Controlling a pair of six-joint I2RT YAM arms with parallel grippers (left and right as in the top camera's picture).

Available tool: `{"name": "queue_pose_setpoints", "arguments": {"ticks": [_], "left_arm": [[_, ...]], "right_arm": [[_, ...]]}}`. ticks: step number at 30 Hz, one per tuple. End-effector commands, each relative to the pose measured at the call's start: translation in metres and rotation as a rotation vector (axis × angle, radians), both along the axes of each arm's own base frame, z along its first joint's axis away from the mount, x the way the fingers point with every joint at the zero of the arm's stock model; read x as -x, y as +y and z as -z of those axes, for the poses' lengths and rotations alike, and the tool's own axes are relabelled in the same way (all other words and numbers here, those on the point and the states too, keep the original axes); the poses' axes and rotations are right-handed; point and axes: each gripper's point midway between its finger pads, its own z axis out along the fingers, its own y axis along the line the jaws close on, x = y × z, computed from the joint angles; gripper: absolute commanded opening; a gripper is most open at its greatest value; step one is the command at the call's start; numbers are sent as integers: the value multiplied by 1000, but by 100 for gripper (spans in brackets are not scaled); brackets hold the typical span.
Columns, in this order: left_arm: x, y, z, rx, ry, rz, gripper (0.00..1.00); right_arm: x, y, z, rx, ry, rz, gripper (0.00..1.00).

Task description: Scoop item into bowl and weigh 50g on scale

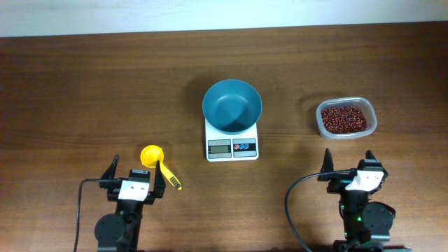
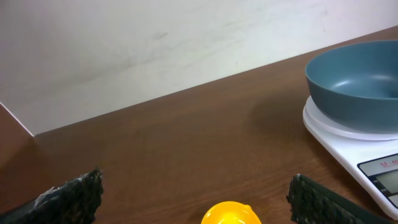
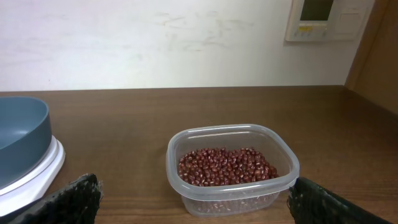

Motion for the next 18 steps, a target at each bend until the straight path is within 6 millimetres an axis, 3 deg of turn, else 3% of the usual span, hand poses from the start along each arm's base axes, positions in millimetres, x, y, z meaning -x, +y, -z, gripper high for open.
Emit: {"name": "queue_pose_setpoints", "arguments": {"ticks": [1, 15, 18], "left_arm": [[-1, 4, 5, -14, 11, -22, 99], [-1, 3, 5, -13, 11, -15, 99], [0, -6, 3, -4, 6, 38, 99]], "right_arm": [[0, 0, 5, -3, 13, 1, 99], [0, 0, 5, -3, 13, 1, 99], [0, 0, 5, -3, 13, 1, 99]]}}
